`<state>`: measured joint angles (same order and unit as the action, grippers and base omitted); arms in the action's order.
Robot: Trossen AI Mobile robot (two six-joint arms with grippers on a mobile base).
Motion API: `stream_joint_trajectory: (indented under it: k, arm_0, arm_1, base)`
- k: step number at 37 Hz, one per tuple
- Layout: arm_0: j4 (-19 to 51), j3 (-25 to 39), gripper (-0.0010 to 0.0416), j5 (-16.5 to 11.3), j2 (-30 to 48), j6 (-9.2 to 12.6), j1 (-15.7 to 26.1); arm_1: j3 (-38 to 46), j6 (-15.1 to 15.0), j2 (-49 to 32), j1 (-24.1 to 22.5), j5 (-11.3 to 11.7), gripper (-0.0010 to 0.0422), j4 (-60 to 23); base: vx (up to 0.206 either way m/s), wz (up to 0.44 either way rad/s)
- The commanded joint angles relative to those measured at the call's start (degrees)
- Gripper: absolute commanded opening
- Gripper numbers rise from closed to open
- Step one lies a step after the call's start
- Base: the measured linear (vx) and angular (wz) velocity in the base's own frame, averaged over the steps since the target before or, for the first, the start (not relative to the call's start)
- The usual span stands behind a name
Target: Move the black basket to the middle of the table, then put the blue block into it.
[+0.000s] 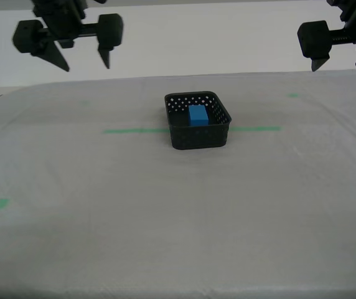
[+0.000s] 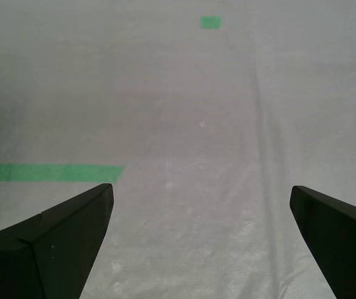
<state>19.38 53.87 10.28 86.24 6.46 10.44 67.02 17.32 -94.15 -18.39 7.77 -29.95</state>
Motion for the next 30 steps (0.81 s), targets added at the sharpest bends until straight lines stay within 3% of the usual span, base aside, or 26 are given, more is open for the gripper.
stream_joint_trajectory:
  k: [1,7,30]
  arm_0:
    - [-0.1,0.0,0.0399,-0.1,0.0,0.0,0.0]
    - [-0.1,0.0,0.0398,-0.1,0.0,0.0,0.0]
    - [-0.1,0.0,0.0399,-0.1,0.0,0.0,0.0]
  arm_1:
    - [-3.0,-3.0,2.5,2.8,-0.2,0.04,1.6]
    - [-4.3,-5.6,3.4,4.2,0.1,0.04,1.4]
    - [-4.3,-5.5,3.4,4.2,0.1,0.04,0.3]
  base:
    - [0.0,0.0]
    - [0.0,0.0]
    - [0.0,0.0]
